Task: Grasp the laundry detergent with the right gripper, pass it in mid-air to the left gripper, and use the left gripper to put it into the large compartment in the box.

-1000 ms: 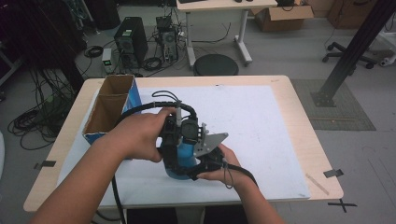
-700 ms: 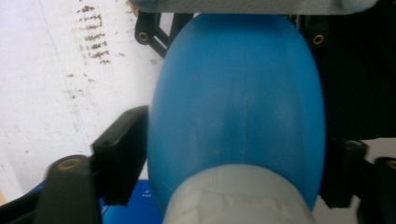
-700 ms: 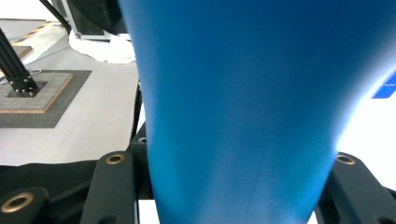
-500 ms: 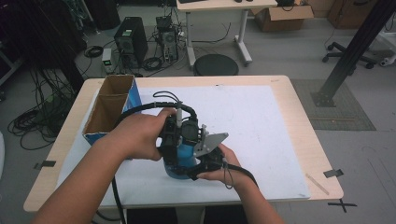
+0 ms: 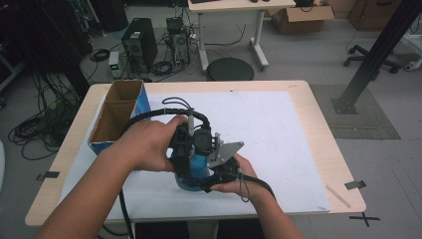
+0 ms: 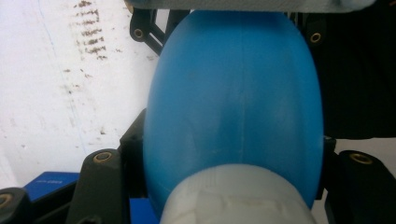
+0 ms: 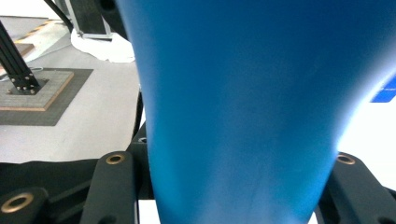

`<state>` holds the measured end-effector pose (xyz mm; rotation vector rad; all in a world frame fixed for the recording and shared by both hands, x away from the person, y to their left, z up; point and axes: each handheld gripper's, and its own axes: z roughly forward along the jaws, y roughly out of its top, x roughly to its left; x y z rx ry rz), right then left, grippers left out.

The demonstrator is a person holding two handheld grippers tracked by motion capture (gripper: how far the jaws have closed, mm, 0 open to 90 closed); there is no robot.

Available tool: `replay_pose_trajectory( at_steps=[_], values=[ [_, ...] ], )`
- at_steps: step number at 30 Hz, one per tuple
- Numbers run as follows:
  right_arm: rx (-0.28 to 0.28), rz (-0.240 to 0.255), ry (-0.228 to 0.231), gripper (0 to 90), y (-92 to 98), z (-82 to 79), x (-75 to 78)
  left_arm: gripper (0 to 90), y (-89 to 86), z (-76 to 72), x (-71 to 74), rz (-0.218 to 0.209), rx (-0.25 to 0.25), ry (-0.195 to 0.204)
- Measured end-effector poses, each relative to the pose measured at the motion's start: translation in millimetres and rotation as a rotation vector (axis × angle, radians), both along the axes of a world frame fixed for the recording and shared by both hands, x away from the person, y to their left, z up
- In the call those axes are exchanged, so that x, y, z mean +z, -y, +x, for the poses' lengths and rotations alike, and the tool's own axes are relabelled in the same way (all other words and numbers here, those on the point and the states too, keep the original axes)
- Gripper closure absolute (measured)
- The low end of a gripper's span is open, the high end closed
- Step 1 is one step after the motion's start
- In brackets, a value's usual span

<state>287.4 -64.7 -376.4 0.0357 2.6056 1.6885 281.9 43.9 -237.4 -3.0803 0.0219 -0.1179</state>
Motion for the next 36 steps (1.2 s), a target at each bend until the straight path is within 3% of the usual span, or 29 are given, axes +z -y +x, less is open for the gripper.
replay_pose_trajectory(
  at_steps=[7, 10, 19, 26, 31, 36],
  values=[
    [-0.004, 0.007, -0.011, 41.8, 1.0, 1.4, -0.7, 39.2, 0.8, 1.2, 0.8, -0.001, 0.018, 0.011],
    [-0.022, 0.028, -0.039, 31.7, 3.2, 1.7, -0.3, 39.3, -0.1, 3.0, 2.1, 0.002, 0.034, 0.014],
    [-0.057, 0.048, -0.064, 20.6, 14.8, 6.6, -0.9, 39.3, -1.7, 6.1, 5.8, -0.005, 0.060, 0.004],
    [-0.089, 0.043, -0.084, 6.9, 20.8, 9.6, -0.9, 39.1, -2.4, 9.7, 10.4, -0.018, 0.099, -0.001],
    [-0.094, 0.047, -0.099, 3.3, 30.5, 12.3, 3.1, 39.0, -3.3, 15.4, 13.3, -0.017, 0.159, -0.009],
    [-0.097, 0.043, -0.091, 1.4, 47.8, 13.3, 10.5, 38.9, -7.3, 24.1, 19.9, -0.020, 0.262, -0.017]
  ],
)
